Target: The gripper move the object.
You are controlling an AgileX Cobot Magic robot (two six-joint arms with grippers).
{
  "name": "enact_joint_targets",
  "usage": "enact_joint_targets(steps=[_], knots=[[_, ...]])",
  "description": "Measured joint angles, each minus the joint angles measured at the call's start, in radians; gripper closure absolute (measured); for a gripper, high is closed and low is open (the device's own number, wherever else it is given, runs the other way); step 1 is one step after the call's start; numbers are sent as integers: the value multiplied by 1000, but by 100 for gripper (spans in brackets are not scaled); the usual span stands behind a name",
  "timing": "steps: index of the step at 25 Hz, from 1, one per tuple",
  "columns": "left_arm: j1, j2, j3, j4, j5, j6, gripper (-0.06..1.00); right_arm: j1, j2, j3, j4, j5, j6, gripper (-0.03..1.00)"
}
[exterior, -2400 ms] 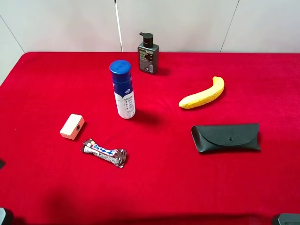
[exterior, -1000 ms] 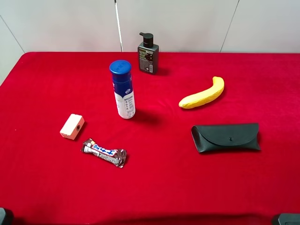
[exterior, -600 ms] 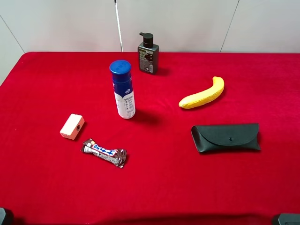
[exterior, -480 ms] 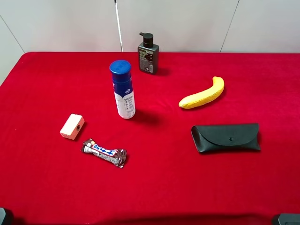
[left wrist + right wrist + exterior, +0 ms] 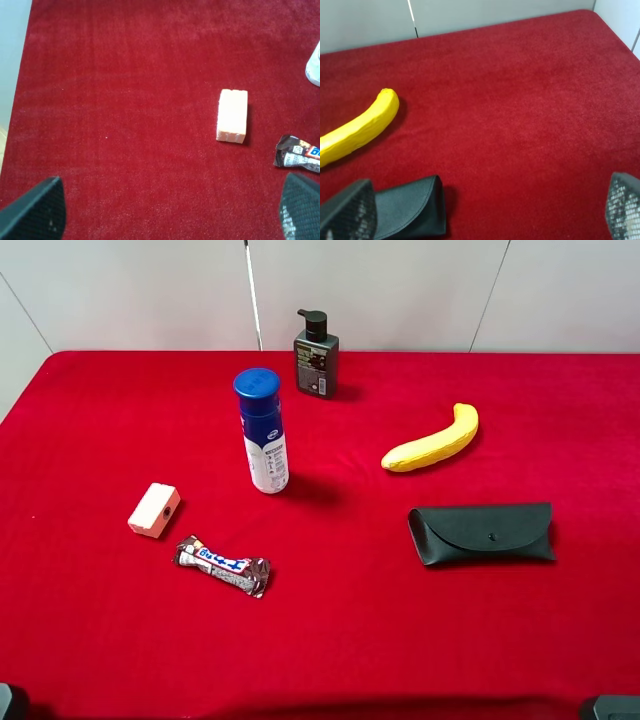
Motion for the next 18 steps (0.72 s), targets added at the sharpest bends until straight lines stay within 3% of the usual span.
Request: enact_joint_targets(steps=[18], knots=[[2, 0, 0, 0, 0, 5, 10, 0, 0, 0, 0, 0, 0, 27]])
